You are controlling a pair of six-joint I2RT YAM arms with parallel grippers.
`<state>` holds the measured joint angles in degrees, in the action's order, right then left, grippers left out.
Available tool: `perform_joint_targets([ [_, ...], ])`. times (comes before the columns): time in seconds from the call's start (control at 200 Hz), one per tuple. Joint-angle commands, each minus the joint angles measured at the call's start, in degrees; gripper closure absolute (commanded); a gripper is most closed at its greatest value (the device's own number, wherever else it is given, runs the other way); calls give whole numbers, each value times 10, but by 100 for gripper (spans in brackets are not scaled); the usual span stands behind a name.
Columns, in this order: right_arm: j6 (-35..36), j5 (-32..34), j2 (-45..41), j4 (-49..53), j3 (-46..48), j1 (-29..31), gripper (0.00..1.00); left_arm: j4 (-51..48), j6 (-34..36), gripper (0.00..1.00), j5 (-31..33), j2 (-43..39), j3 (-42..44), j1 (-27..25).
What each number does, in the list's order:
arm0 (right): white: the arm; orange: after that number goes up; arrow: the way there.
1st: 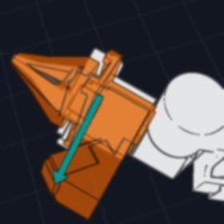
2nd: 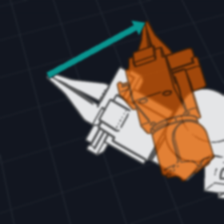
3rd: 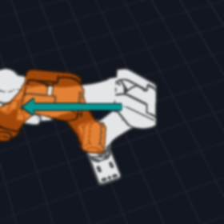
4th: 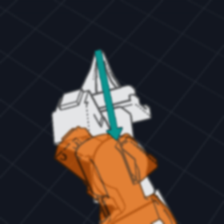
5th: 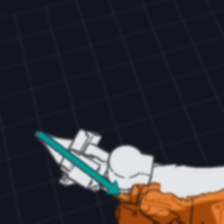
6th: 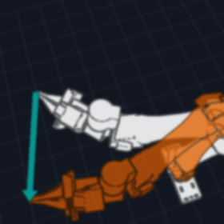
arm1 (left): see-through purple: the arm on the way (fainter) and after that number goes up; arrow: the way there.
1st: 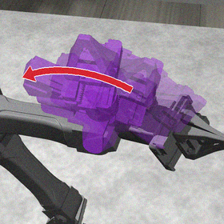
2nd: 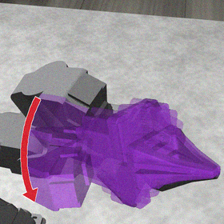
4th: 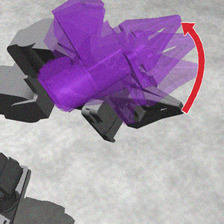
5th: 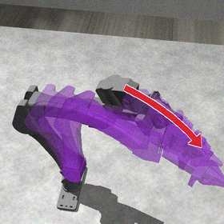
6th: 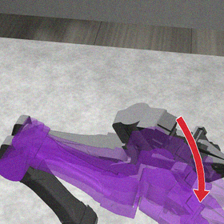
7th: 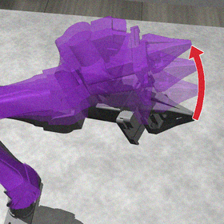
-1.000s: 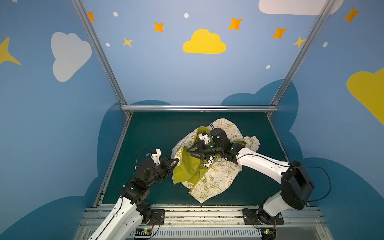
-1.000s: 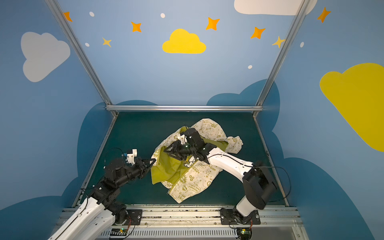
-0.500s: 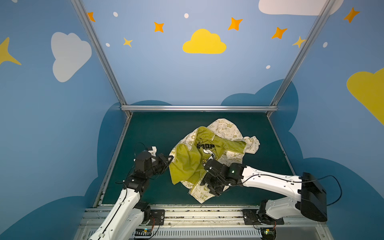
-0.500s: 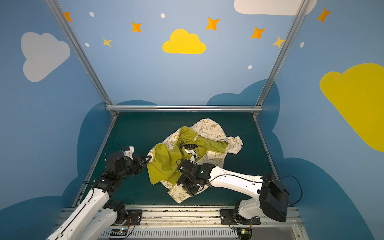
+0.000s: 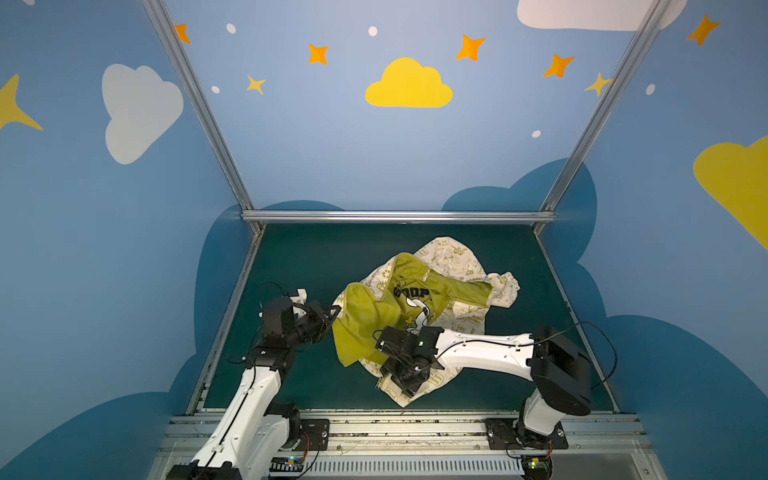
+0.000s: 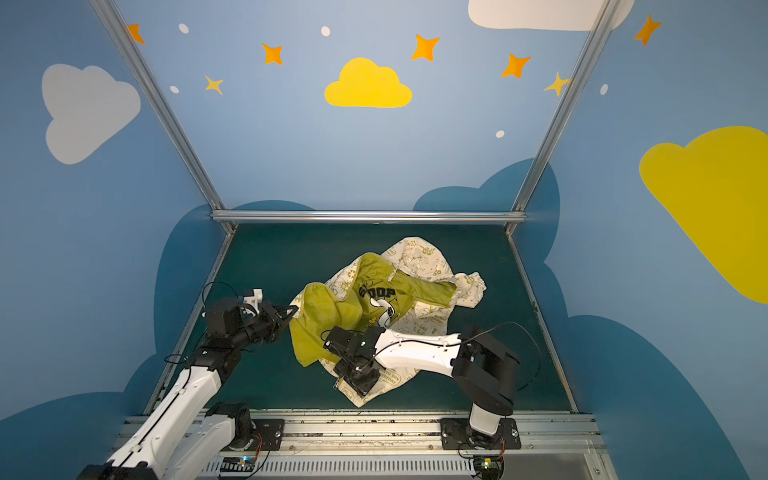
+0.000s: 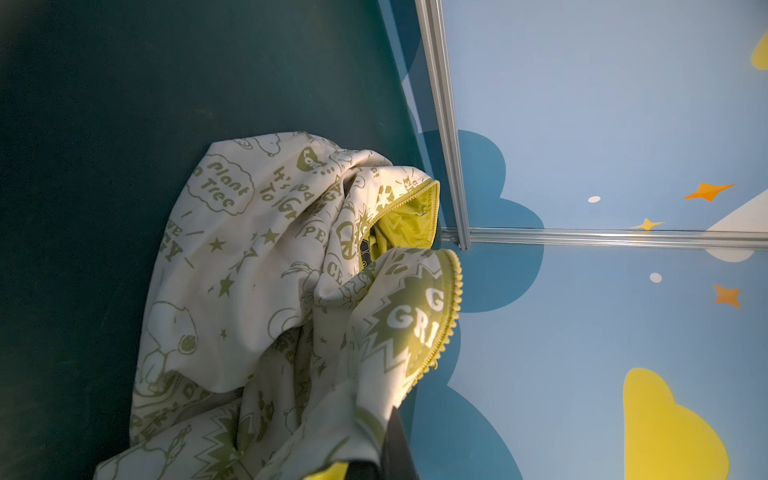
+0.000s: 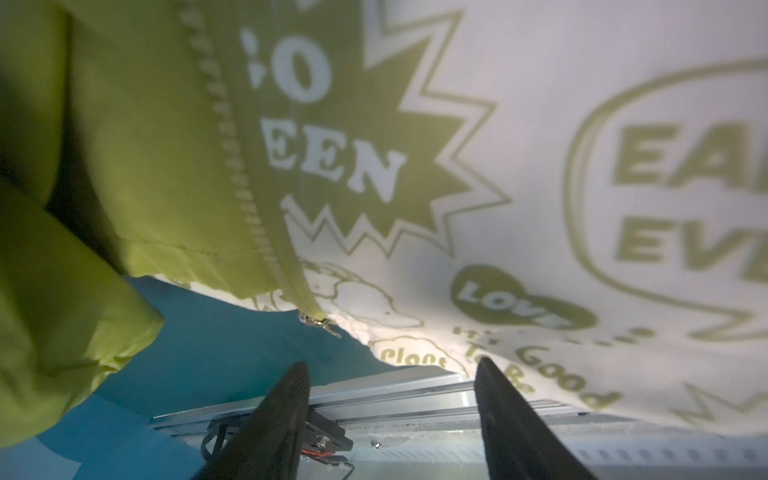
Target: Zip up the jacket
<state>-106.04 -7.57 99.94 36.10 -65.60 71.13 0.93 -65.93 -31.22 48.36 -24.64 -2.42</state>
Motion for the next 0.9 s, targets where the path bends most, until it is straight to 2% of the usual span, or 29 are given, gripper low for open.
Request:
perform_joint_targets([
  [0.0, -19, -12, 27, 65, -19, 7, 36, 15, 13, 97, -14, -4, -9, 8],
  [0.185, -27, -13, 46, 72, -14, 9, 40, 28, 15, 97, -35, 9, 2, 26],
  [0.335, -24, -6, 62, 31, 5, 3, 39, 29, 17, 97, -51, 14, 6, 46],
  [0.491, -20, -6, 96, 54, -17, 1, 40, 21, 21, 97, -53, 14, 4, 54],
  [0.611, -18, -18, 125, 65, -30, -4, 45, 14, 23, 97, -61, 16, 1, 62],
  [0.896, 3, -28, 179, 51, -55, -13, 65, -30, 34, 97, -59, -31, 10, 84],
])
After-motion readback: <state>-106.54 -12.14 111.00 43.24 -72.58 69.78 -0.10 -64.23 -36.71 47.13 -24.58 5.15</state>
